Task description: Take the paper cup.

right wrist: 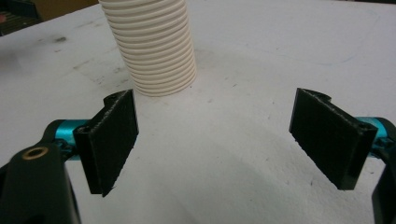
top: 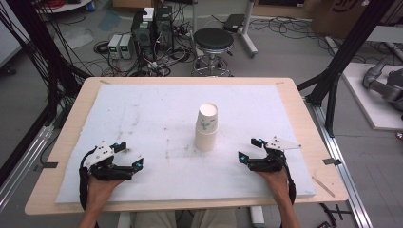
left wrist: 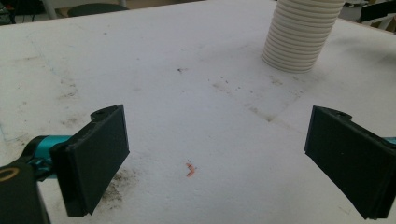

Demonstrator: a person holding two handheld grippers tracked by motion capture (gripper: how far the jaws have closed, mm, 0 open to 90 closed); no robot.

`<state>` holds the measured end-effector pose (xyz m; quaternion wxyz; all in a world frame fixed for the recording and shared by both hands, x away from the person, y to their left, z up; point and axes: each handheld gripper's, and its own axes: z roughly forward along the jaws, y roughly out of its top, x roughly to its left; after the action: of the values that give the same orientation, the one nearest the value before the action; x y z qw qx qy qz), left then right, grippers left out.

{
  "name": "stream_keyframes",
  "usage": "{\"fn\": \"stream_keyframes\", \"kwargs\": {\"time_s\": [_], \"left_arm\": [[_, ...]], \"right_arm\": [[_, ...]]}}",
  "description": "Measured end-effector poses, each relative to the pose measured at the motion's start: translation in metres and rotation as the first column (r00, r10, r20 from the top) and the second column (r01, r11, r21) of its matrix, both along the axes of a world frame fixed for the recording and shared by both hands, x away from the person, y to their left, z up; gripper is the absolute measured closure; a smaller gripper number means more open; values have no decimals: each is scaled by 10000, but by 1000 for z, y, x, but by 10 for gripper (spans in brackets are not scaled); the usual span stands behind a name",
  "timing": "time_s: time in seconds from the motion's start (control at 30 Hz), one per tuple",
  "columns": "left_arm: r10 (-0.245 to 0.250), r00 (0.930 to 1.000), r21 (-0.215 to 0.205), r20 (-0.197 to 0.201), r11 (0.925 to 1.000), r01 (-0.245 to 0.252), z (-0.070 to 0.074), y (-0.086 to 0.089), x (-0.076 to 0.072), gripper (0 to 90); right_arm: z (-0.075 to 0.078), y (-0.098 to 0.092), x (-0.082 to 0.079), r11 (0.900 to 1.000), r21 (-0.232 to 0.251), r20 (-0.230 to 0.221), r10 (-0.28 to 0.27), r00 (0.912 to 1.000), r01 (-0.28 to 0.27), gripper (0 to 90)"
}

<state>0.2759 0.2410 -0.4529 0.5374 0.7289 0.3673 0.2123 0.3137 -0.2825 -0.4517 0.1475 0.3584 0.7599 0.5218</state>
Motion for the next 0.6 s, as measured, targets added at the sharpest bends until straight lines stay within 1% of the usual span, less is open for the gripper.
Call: {"fn": "stream_keyframes", "kwargs": {"time_s": [0.03, 0.07, 0.13, 0.17, 0.27, 0.33, 0.37, 0.4, 0.43, 0.47, 0.5, 0.53, 0.6], "left_arm": [[-10, 10000, 7, 39, 10000, 9, 0, 0, 0, 63], [-10, 10000, 7, 39, 10000, 9, 0, 0, 0, 63], [-41, 10000, -34, 42, 10000, 41, 0, 0, 0, 63], [-41, 10000, -34, 42, 10000, 41, 0, 0, 0, 62], [-61, 10000, -56, -13, 10000, 61, 0, 1, 0, 62], [-58, 9999, -74, -111, 10000, 57, 0, 1, 1, 63], [-58, 9999, -74, -111, 10000, 57, 0, 1, 1, 62], [-56, 9999, -40, -141, 10000, 56, 0, 0, 2, 62], [-83, 9998, -21, -156, 10000, 82, 0, 0, 2, 63], [-80, 9998, 0, -175, 10000, 80, 0, 0, 2, 63], [-71, 9998, -1, -199, 10000, 71, 0, 0, 2, 62], [-70, 9998, -57, -196, 10000, 69, 0, 0, 2, 62], [-80, 9998, -67, -181, 9999, 79, 0, 0, 2, 63]], "right_arm": [[0, -1, 2, 10000, 81, -111, 26, 9999, -25, 160], [0, -1, 2, 10000, 81, -111, 26, 9999, -25, 160], [2, -2, 2, 9996, 284, -200, 52, 9998, -46, 160], [2, -2, 2, 9996, 284, -200, 52, 9998, -46, 160], [17, 1, 0, 9995, 278, 122, 109, 9999, -112, 160], [28, 1, -1, 9995, 289, 209, 137, 9997, -143, 160], [28, 1, -1, 9995, 289, 209, 137, 9997, -143, 160], [33, 1, -1, 9994, 317, 263, 158, 9995, -166, 160], [46, 0, 0, 9992, 351, 304, 166, 9994, -176, 160], [46, 0, 0, 9992, 351, 304, 166, 9994, -176, 160], [52, -1, 0, 9991, 373, 302, 192, 9994, -203, 160], [68, -1, 1, 9993, 222, 356, 280, 9990, -288, 160], [83, 0, 2, 9992, 5, 462, 407, 9981, -408, 160]]}}
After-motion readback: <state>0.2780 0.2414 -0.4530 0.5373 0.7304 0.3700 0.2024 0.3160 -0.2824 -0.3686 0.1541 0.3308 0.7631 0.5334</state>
